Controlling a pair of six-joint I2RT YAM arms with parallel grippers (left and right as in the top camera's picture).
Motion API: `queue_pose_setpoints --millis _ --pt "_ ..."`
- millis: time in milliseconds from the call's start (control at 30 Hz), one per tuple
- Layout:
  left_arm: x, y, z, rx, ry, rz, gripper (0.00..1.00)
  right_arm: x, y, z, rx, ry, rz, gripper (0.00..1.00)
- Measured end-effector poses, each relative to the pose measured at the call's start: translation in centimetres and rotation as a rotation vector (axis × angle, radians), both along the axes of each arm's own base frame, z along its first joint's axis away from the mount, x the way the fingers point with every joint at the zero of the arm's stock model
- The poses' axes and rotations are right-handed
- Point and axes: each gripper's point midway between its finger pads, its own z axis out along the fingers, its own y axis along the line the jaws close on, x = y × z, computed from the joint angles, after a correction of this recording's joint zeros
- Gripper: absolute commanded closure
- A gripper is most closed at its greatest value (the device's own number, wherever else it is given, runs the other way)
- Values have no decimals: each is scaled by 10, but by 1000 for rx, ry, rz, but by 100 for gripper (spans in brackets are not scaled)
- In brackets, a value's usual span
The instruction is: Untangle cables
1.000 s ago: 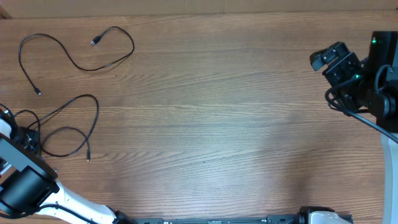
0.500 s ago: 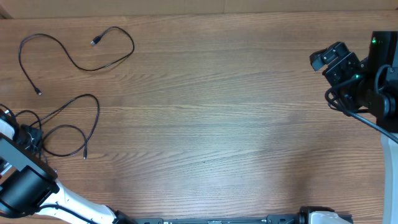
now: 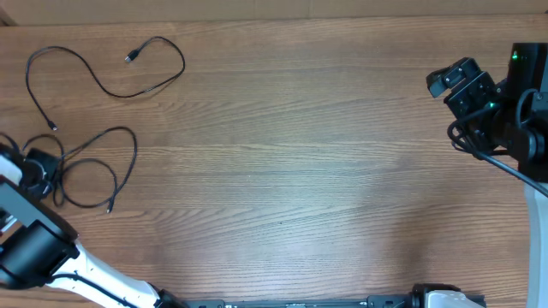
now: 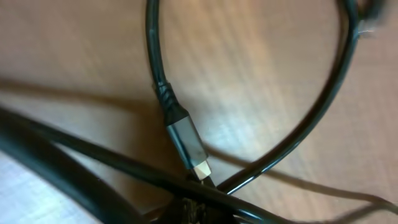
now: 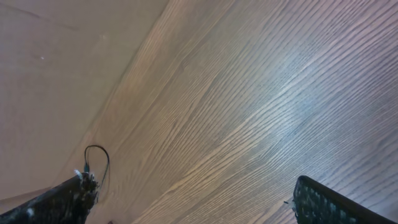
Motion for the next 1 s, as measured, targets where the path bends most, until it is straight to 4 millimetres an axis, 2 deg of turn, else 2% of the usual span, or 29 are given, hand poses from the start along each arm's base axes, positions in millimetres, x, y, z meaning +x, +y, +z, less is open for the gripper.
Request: queue_pose_setpoints --millis 167,267,433,567,633,700,867,900,933,1000 --pt "45 -26 4 -16 -77 -132 95 0 0 0 -1 0 0 0" --pt "62 -46 5 -47 -69 -202 96 0 0 0 0 0 0 0" --pt "63 -63 13 -112 36 -232 95 0 0 0 0 0 0 0" --pt "60 -49 47 -99 81 -197 96 0 0 0 0 0 0 0" --pt "52 -41 64 -92 111 -135 96 0 0 0 0 0 0 0" --pt "36 -34 76 -89 164 -42 96 0 0 0 0 0 0 0" --pt "-18 -30 88 -99 340 193 96 0 0 0 0 0 0 0" --pt "-31 -30 89 -103 384 243 95 0 0 0 -1 0 0 0" --pt "-57 -33 94 -111 477 333 95 0 0 0 0 0 0 0" --pt "-94 -29 101 -82 604 476 96 0 0 0 0 1 0 0"
